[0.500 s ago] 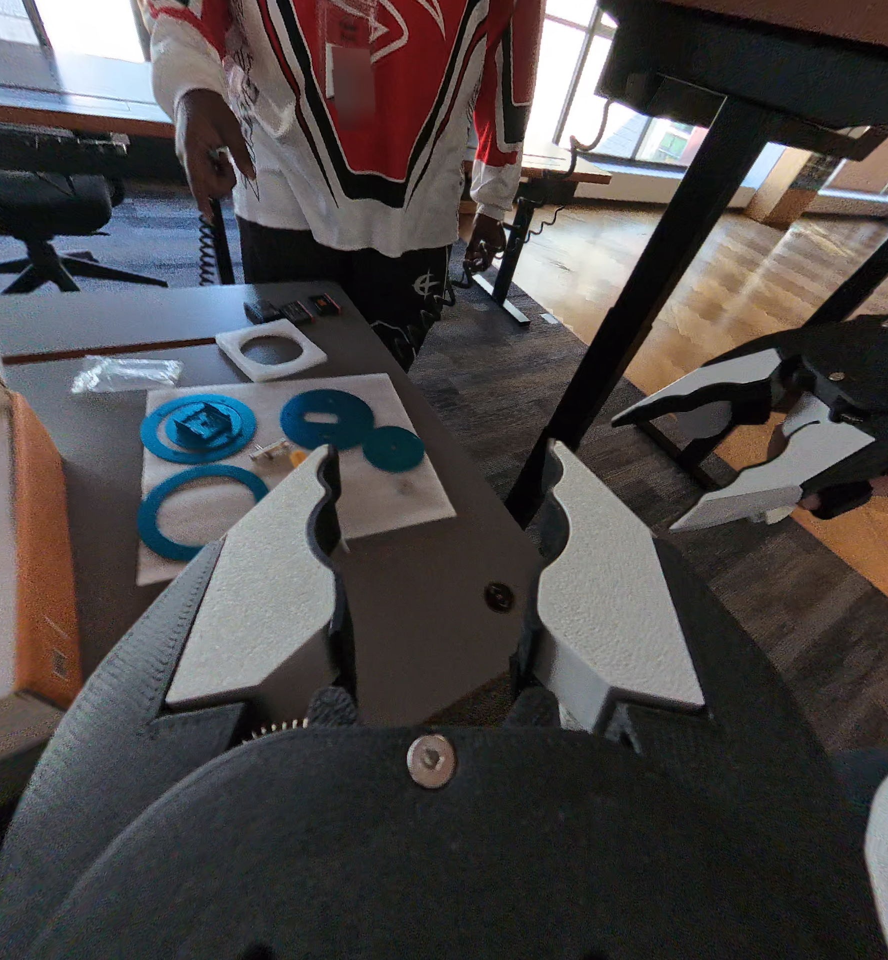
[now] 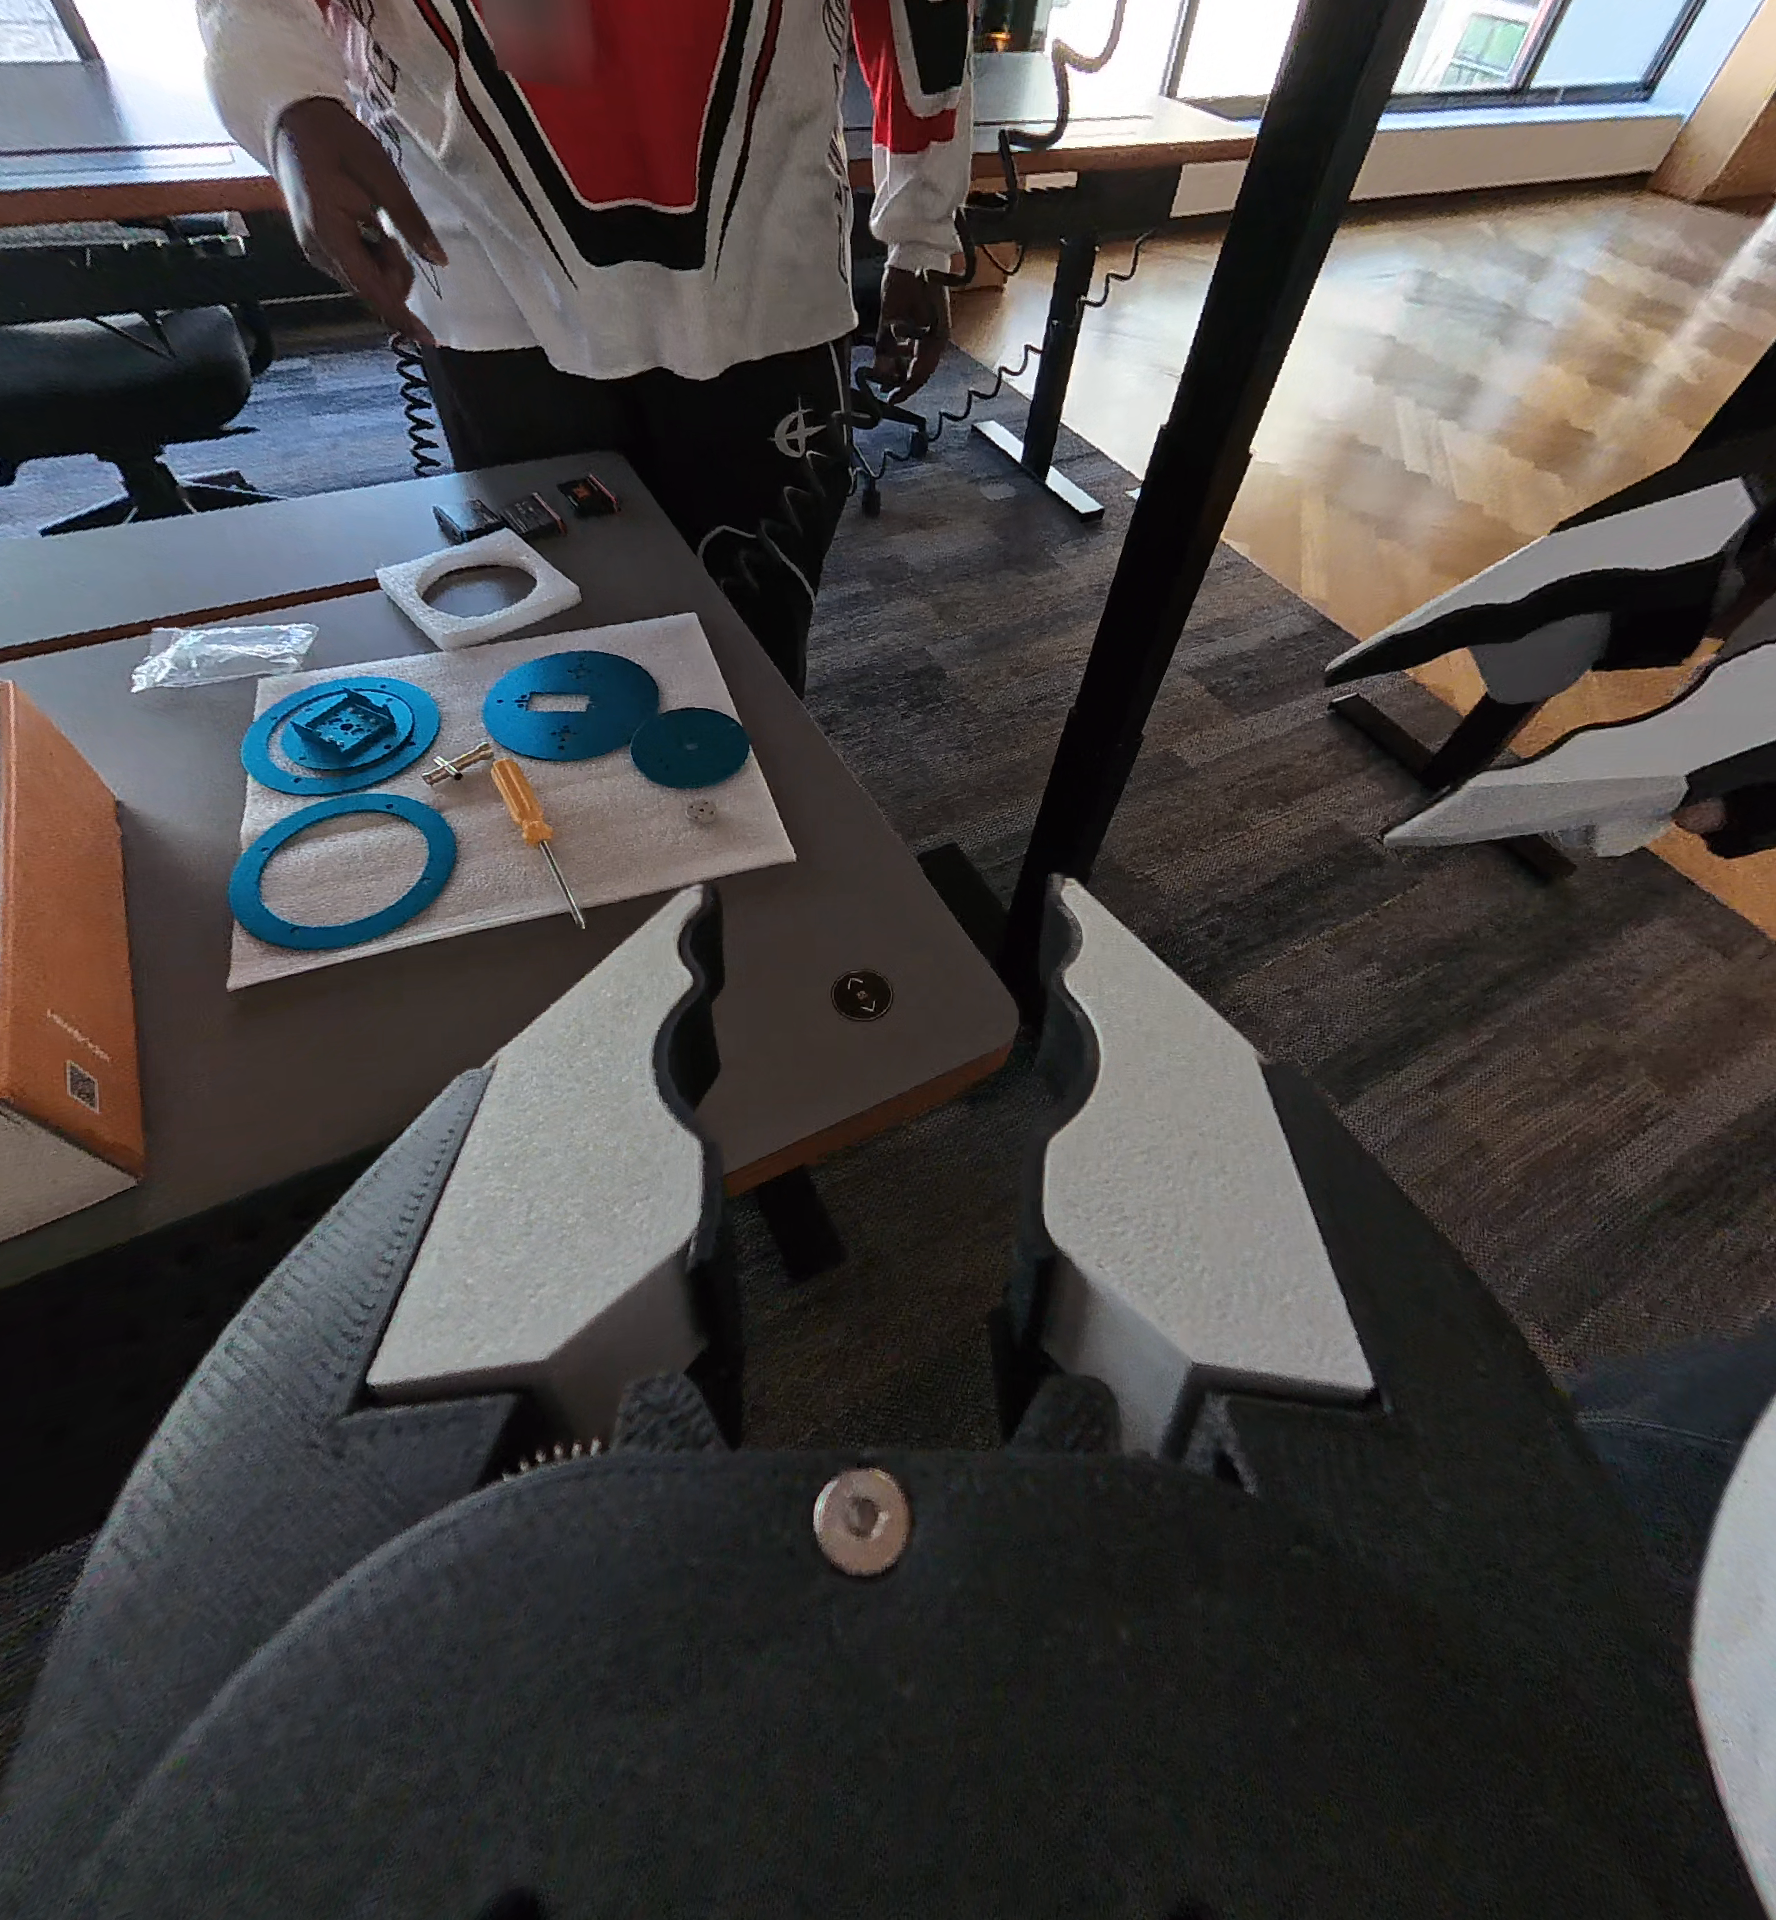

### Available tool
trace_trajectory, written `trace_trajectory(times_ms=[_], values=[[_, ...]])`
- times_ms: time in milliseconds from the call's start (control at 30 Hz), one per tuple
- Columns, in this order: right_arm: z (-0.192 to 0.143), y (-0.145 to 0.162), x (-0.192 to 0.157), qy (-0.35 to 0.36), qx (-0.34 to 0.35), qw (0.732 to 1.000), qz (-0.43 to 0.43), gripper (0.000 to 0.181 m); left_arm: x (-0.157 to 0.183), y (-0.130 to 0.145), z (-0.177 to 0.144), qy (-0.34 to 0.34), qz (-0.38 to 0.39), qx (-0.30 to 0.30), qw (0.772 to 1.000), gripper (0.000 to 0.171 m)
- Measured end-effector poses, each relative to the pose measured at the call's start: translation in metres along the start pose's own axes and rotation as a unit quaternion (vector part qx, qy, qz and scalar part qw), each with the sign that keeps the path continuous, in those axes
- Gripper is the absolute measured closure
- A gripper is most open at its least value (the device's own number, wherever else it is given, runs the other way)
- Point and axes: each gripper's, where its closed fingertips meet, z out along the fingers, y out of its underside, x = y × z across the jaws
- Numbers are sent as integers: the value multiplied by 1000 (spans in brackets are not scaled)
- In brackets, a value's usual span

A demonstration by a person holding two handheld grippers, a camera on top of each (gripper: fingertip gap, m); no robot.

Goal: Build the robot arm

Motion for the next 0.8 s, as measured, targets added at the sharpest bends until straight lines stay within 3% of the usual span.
trace_trajectory(times_ms=[133, 333, 533, 800], values=[[-21, -17, 0, 10, 28, 1000, 11, 123, 6, -26, 10, 13, -9, 36, 999, 111], [-70, -5, 8, 48, 13, 999, -18, 124, 23, -65, 30, 36, 15, 72, 997, 112], [-117, -19, 24, 106, 56, 993, 16, 125, 30, -93, 32, 50, 28, 96, 994, 113], [-123, -11, 23, 112, 55, 992, 13, 127, 21, -98, 20, 31, 29, 104, 994, 113]])
